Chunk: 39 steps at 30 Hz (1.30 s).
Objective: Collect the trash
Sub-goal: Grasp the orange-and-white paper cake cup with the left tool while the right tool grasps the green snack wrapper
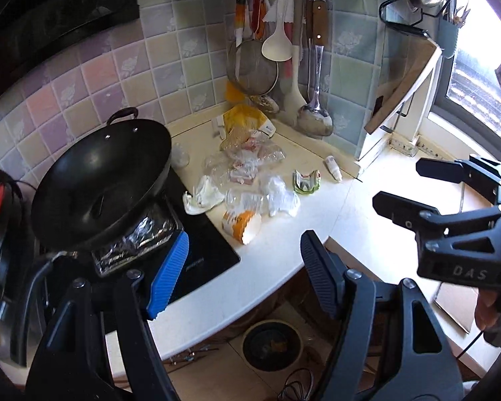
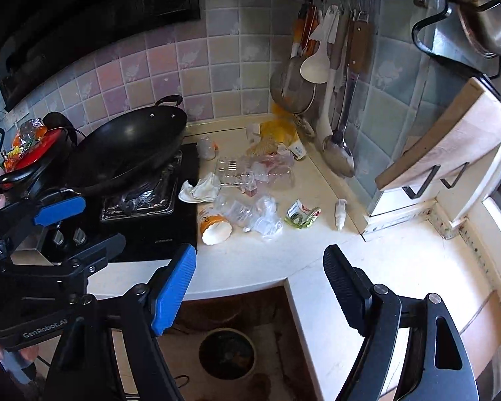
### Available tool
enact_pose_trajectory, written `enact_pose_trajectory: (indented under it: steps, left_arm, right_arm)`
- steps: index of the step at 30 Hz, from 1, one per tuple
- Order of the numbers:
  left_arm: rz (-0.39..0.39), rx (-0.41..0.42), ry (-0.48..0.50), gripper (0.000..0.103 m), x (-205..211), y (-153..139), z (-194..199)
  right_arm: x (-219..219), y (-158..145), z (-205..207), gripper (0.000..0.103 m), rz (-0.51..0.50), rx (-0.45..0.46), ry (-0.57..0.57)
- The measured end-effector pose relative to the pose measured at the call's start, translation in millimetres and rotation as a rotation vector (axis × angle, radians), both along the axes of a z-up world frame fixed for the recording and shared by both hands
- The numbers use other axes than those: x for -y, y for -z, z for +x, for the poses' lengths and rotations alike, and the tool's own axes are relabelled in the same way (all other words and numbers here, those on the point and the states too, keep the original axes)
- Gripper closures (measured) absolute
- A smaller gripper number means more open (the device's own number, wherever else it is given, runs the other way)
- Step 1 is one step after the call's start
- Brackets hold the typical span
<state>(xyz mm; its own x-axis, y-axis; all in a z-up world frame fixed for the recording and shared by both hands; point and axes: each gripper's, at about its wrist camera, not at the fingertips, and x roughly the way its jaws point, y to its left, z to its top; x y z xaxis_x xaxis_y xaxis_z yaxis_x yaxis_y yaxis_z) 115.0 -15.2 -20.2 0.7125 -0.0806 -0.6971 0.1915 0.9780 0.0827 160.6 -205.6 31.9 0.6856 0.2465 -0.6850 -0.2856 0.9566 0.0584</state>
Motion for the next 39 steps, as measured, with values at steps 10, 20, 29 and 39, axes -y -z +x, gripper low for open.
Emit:
enact_pose_trajectory:
  steps: [10,20,29,39]
  left_arm:
    - [-0.042,-0.116,-0.076,0.036,0,57,105]
    - [-0.033,-0.249,-0.133,0.036,3,168,169]
    - [-0.052,-0.273,-0.205,0.036,-7,206,192]
    - [-0.064,-0.303,-0.256,0.057,-13,228,204]
  right_arm:
    - [18,62,123,0.023,-0.02,-0.092,-0.036]
    - [24,164,225,0.023,-0.041,-0.143,0.029]
    - [20,236,296,0.023,-0.037,-0.237,0.096]
    - [0,272,323,0.06,-0.061,-0.257,0.051]
